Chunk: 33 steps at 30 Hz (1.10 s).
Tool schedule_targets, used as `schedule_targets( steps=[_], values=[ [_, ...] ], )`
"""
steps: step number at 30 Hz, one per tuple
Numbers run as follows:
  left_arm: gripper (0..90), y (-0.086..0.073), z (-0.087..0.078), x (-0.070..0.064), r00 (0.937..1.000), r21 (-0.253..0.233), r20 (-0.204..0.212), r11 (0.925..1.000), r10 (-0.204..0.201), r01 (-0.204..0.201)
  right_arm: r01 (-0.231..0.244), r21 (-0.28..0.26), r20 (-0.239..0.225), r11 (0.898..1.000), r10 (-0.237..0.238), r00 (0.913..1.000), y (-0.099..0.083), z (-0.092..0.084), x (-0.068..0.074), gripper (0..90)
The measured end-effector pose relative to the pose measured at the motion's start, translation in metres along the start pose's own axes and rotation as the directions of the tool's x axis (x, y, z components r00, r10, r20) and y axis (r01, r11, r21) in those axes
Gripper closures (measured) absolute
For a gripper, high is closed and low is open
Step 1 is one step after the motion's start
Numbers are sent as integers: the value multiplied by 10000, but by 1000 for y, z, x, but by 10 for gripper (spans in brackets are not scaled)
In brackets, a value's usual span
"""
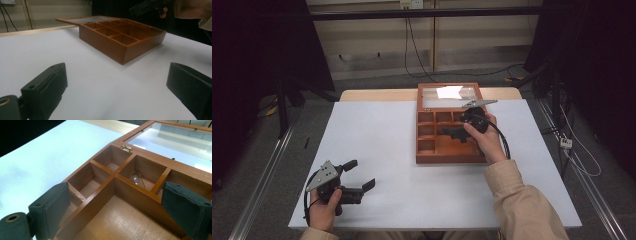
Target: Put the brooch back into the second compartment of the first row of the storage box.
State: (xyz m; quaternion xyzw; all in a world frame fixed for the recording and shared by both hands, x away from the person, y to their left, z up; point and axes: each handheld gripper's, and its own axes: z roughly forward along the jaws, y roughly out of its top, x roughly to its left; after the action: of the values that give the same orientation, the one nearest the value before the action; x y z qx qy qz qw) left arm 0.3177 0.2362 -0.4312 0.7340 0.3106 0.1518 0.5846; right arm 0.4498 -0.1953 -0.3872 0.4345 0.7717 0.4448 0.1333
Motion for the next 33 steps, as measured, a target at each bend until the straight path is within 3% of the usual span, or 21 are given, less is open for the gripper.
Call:
schedule_targets(
  steps=[11,33],
  values=[
    [33,0,-1,1,10000,-16,-37,10000,11,-11,317,-43,-78,9995,-317,9995,-7,-15,11,78],
    [33,0,-1,1,10000,-9,-30,10000,-41,41,649,-115,-297,9978,-652,9974,-39,-43,23,84]
  ],
)
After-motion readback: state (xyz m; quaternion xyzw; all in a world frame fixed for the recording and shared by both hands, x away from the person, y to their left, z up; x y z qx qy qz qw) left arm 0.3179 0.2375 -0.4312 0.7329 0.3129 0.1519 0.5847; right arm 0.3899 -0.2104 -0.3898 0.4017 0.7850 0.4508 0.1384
